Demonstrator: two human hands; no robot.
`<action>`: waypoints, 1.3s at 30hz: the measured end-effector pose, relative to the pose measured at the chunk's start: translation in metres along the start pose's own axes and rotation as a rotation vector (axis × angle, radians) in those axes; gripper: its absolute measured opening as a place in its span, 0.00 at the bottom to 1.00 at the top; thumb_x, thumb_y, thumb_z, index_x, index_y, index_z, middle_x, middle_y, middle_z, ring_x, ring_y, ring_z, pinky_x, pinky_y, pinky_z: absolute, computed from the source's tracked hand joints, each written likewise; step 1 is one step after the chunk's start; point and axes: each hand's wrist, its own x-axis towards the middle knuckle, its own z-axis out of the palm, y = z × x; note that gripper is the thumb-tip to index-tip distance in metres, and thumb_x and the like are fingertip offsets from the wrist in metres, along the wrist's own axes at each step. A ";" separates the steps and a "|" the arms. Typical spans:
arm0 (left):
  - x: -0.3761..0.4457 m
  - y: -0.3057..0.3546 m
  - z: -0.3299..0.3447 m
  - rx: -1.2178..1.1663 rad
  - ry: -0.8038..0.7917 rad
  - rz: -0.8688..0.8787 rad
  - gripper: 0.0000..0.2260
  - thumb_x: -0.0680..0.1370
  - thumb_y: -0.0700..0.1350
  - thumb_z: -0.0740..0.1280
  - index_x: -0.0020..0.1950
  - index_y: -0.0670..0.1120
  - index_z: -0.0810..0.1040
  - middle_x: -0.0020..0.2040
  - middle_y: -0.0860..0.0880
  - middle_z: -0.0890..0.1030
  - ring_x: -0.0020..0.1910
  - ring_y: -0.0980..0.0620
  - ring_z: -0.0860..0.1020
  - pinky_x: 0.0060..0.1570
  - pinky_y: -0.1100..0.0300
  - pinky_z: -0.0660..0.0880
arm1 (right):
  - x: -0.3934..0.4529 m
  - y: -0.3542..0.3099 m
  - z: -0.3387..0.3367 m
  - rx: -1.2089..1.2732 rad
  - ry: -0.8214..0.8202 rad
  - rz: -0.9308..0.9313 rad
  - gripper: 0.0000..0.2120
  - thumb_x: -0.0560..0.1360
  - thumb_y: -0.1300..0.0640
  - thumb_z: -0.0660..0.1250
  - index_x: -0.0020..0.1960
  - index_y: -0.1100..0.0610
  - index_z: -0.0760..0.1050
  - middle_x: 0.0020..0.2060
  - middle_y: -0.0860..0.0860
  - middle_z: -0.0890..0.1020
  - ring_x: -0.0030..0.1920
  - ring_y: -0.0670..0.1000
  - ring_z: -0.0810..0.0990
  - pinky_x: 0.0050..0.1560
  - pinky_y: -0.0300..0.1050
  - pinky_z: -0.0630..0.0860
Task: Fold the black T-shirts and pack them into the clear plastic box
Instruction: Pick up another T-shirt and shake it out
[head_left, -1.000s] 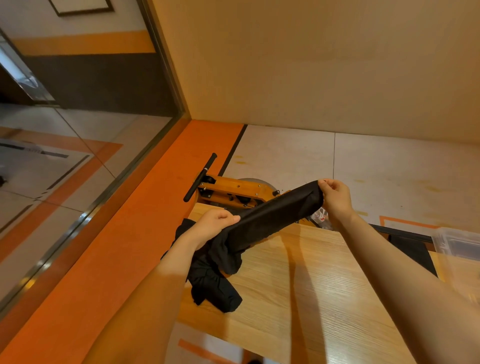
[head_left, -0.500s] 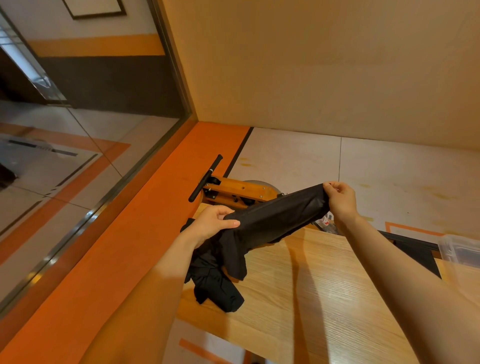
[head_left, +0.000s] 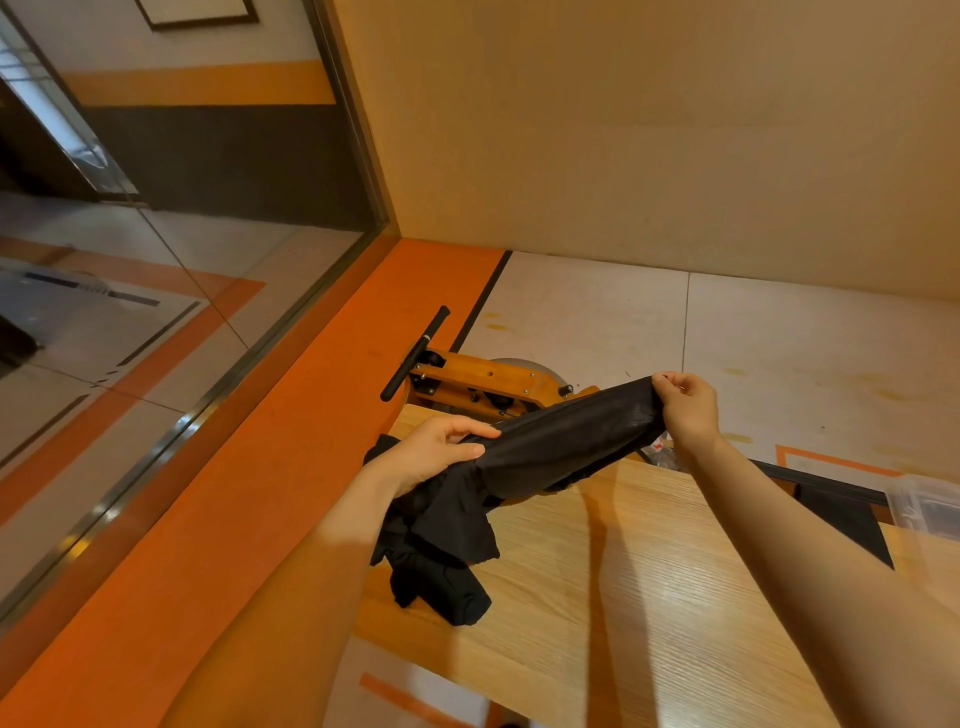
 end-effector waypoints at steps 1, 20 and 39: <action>0.002 -0.002 -0.001 0.008 0.006 -0.014 0.14 0.78 0.36 0.67 0.53 0.55 0.81 0.56 0.61 0.77 0.62 0.58 0.74 0.65 0.59 0.70 | 0.000 -0.001 0.001 0.000 -0.001 -0.005 0.08 0.82 0.57 0.62 0.54 0.61 0.75 0.44 0.53 0.77 0.45 0.50 0.76 0.40 0.39 0.73; 0.028 -0.022 -0.001 0.031 0.386 0.014 0.03 0.75 0.42 0.72 0.42 0.44 0.81 0.48 0.49 0.83 0.50 0.53 0.80 0.52 0.59 0.74 | 0.013 -0.007 0.008 0.001 0.004 -0.054 0.06 0.82 0.57 0.62 0.54 0.59 0.75 0.43 0.51 0.76 0.44 0.47 0.75 0.42 0.38 0.74; 0.029 -0.025 -0.005 0.034 0.434 0.035 0.03 0.74 0.41 0.73 0.47 0.44 0.83 0.42 0.48 0.82 0.43 0.53 0.80 0.48 0.59 0.77 | 0.008 0.002 0.028 -0.079 -0.133 -0.030 0.05 0.81 0.60 0.61 0.52 0.58 0.75 0.45 0.52 0.78 0.52 0.53 0.76 0.50 0.43 0.73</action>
